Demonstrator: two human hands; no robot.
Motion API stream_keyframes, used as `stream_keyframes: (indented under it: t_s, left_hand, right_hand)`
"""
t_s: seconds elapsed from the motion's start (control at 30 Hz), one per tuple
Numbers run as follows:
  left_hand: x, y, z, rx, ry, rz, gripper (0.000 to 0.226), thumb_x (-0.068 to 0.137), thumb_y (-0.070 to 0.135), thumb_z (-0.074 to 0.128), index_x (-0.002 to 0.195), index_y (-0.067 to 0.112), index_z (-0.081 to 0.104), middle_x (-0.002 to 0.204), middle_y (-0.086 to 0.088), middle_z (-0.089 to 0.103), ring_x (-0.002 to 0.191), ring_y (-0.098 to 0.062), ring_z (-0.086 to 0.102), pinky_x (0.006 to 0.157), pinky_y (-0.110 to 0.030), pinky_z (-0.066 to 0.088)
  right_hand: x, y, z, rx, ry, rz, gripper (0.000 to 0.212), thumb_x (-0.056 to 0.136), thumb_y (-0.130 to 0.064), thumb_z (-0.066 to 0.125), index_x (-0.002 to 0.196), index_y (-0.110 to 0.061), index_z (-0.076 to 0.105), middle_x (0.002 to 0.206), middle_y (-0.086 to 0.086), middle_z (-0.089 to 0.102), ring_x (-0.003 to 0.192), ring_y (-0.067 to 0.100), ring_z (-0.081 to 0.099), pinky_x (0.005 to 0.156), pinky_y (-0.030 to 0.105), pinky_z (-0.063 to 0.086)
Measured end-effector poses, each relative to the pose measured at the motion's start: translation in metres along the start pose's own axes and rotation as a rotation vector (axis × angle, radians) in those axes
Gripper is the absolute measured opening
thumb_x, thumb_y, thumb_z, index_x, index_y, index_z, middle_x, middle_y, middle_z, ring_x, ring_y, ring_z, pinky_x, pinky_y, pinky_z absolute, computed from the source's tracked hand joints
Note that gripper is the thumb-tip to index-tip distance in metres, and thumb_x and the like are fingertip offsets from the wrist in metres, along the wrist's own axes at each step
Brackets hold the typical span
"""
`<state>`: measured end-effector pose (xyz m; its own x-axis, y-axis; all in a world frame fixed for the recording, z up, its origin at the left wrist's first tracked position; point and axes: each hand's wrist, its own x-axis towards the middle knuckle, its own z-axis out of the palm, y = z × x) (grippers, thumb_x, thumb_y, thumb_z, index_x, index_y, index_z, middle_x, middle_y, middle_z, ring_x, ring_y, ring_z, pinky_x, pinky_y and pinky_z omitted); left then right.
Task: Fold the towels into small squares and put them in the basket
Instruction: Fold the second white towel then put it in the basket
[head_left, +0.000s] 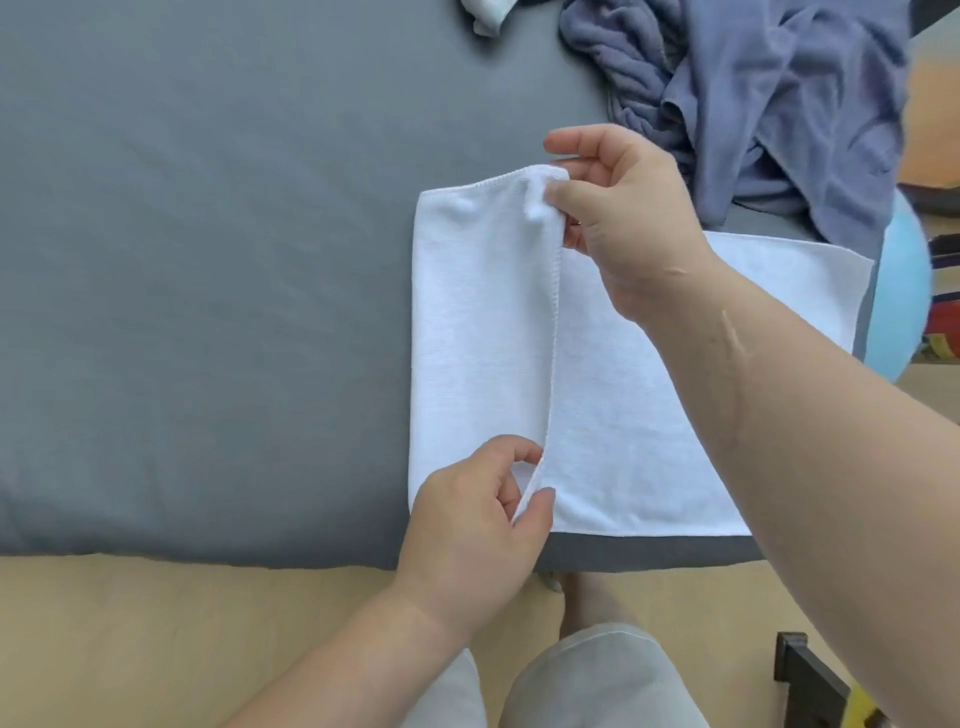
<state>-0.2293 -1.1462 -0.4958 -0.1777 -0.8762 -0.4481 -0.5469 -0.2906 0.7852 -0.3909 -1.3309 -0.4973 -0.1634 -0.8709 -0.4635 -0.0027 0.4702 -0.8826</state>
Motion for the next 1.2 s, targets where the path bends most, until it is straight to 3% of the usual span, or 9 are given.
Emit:
stream_keyframes:
  t_s: [0.1,0.23,0.3,0.47,0.7,0.87,1.03,1.2]
  left_hand:
    - [0.003,0.019,0.027,-0.017,-0.052,-0.011,0.028,0.084,0.021,0.075,0.108,0.031,0.067,0.064,0.011,0.057,0.061,-0.010,0.055,0.059,-0.014,0.043]
    - [0.009,0.038,0.063,0.016,-0.109,-0.070,0.033,0.087,0.025,0.071,0.118,0.034,0.063,0.066,0.018,0.058,0.069,-0.007,0.057,0.065,-0.012,0.045]
    - [0.014,0.042,0.079,0.063,-0.136,-0.092,0.035,0.089,0.026,0.067,0.123,0.033,0.060,0.063,0.015,0.054,0.072,-0.007,0.057,0.071,-0.018,0.049]
    - [0.024,0.053,0.105,0.171,-0.152,-0.158,0.042,0.091,0.025,0.061,0.133,0.030,0.054,0.073,0.013,0.054,0.082,-0.011,0.059,0.080,-0.031,0.052]
    - [0.011,0.079,0.123,0.269,-0.014,-0.098,0.043,0.089,0.022,0.061,0.130,0.031,0.057,0.068,0.011,0.053,0.074,-0.010,0.057,0.076,-0.031,0.052]
    - [0.000,0.100,0.152,0.281,-0.040,-0.017,0.043,0.088,0.022,0.062,0.131,0.029,0.059,0.066,0.013,0.049,0.072,-0.010,0.055,0.075,-0.028,0.051]
    - [0.009,0.112,0.191,0.275,-0.107,-0.007,0.046,0.092,0.025,0.057,0.137,0.030,0.053,0.079,0.011,0.052,0.083,-0.012,0.056,0.080,-0.028,0.049]
    - [0.021,0.116,0.220,0.337,-0.179,0.018,0.049,0.094,0.025,0.052,0.143,0.029,0.046,0.093,0.006,0.062,0.092,-0.016,0.058,0.083,-0.033,0.050]
  right_hand:
    - [0.000,0.006,-0.035,-0.028,0.021,-0.011,0.029,0.088,0.008,0.058,0.108,-0.010,0.068,0.067,-0.014,0.064,0.064,0.007,0.057,0.062,0.022,0.050]
    - [0.002,0.023,-0.074,-0.066,0.029,0.036,0.027,0.087,0.005,0.059,0.086,-0.016,0.076,0.080,0.002,0.071,0.071,0.015,0.058,0.066,0.026,0.051]
    - [0.004,0.031,-0.089,-0.070,0.040,0.059,0.029,0.087,0.006,0.058,0.082,-0.016,0.077,0.081,0.004,0.073,0.071,0.016,0.060,0.070,0.030,0.055]
    - [0.002,0.042,-0.120,-0.181,0.022,0.066,0.031,0.085,-0.001,0.059,0.098,-0.021,0.078,0.090,0.000,0.075,0.068,0.010,0.057,0.072,0.032,0.054]
    - [-0.013,0.028,-0.154,-0.201,-0.170,0.018,0.039,0.085,-0.002,0.062,0.117,-0.022,0.074,0.108,-0.013,0.074,0.073,0.007,0.057,0.069,0.023,0.047]
    - [-0.017,0.024,-0.188,-0.187,-0.118,0.000,0.041,0.085,-0.001,0.062,0.120,-0.022,0.073,0.089,-0.017,0.068,0.064,0.003,0.053,0.070,0.020,0.048]
    - [-0.014,0.034,-0.221,-0.264,-0.076,-0.013,0.043,0.084,-0.002,0.061,0.121,-0.023,0.071,0.115,-0.014,0.071,0.070,-0.007,0.060,0.073,0.017,0.046]
    - [-0.011,0.043,-0.243,-0.368,-0.025,-0.037,0.044,0.087,-0.002,0.057,0.123,-0.023,0.070,0.110,-0.014,0.069,0.061,-0.012,0.056,0.059,0.007,0.042]
